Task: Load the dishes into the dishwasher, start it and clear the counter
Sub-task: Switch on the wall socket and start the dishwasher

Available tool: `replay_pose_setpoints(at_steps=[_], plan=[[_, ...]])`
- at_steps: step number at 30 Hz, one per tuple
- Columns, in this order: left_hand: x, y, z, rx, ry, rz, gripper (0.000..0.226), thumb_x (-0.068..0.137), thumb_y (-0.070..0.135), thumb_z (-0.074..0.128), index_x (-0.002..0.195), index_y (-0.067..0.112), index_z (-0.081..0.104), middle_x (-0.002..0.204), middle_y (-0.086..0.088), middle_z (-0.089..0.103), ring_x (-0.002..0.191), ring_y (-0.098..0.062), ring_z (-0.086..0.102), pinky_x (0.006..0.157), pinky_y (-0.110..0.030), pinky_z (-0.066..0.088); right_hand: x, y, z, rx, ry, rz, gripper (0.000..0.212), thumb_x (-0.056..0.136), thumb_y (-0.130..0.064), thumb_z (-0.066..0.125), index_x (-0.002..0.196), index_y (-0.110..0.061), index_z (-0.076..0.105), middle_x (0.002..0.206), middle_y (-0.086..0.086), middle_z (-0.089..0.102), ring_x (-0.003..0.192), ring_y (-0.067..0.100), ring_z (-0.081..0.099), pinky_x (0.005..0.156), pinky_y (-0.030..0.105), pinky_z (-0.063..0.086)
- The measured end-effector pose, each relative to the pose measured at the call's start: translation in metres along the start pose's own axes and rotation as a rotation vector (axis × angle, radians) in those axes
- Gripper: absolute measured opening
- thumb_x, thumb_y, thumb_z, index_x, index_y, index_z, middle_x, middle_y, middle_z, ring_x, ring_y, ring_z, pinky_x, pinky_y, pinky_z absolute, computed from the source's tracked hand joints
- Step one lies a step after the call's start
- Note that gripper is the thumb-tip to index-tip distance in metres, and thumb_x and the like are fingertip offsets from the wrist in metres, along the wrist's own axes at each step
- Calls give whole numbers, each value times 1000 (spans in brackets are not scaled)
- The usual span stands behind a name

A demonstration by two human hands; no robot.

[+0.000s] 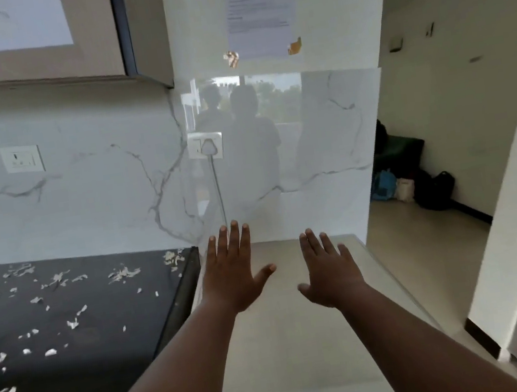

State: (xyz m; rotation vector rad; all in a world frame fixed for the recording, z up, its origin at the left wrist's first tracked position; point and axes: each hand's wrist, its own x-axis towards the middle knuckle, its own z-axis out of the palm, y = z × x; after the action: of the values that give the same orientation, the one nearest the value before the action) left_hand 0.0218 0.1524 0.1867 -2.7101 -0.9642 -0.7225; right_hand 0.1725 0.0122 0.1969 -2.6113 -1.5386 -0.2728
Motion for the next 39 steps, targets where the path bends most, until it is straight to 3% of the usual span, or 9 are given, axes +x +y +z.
replay_pose_setpoints(at_steps=[10,22,32,39], plan=[[-82,9,16,56,-245,-28,93,88,76,14,146,17,-30,157,-8,-30,145,-27,-28,118,-46,-16,-54,-6,34,43,-108,-17,100,91,-59,47,151,-15,-19,160,2,-23,148,26,-15,118,49,0],[-97,-56,12,32,-266,-51,93,88,75,10,143,16,-35,151,-8,-40,140,-28,-35,117,-45,-19,-49,-66,49,58,-89,-28,102,89,-71,38,150,-14,-22,159,3,-25,147,24,-19,119,44,-6],[-127,-121,43,-12,-387,-58,93,89,75,10,139,15,-40,149,-9,-45,137,-28,-40,115,-45,-21,-40,-134,91,71,-171,-49,102,87,-76,31,148,-15,-24,158,4,-25,146,23,-21,118,41,-7],[-139,-116,70,-36,-514,180,103,84,82,20,147,17,-29,155,-8,-35,139,-27,-37,115,-46,-21,-64,-133,117,129,-316,48,103,84,-77,37,155,-16,-8,163,4,-10,150,23,-9,120,41,5]])
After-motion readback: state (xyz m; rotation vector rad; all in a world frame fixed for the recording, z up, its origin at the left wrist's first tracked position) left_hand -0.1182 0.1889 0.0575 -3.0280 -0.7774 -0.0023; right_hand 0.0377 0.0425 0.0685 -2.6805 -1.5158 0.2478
